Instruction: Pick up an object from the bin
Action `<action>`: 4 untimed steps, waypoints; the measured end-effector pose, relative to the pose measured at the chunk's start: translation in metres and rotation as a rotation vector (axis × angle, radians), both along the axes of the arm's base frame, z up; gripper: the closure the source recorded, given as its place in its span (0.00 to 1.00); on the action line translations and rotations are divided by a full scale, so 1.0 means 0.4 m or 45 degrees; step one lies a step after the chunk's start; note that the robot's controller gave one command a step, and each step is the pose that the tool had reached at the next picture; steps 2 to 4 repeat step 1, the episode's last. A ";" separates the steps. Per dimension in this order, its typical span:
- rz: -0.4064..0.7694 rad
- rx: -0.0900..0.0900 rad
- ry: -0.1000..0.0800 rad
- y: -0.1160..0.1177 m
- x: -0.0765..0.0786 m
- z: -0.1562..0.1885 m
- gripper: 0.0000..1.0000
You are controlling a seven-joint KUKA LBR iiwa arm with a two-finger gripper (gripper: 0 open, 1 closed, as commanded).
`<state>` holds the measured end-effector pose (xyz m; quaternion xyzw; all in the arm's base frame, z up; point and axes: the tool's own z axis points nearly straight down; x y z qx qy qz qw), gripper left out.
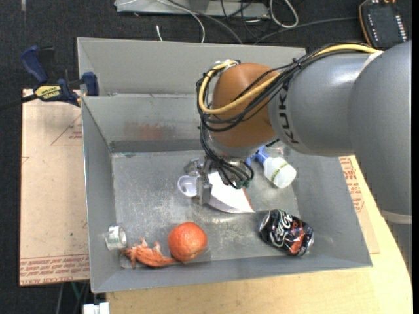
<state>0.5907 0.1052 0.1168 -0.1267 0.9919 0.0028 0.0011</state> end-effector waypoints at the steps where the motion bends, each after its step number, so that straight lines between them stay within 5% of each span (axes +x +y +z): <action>1: 0.000 -0.001 0.012 0.000 -0.006 0.073 1.00; 4: 0.000 -0.001 0.012 0.000 -0.006 0.073 1.00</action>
Offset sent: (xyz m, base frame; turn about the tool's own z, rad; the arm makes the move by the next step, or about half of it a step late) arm -0.0028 0.0000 0.0455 0.0001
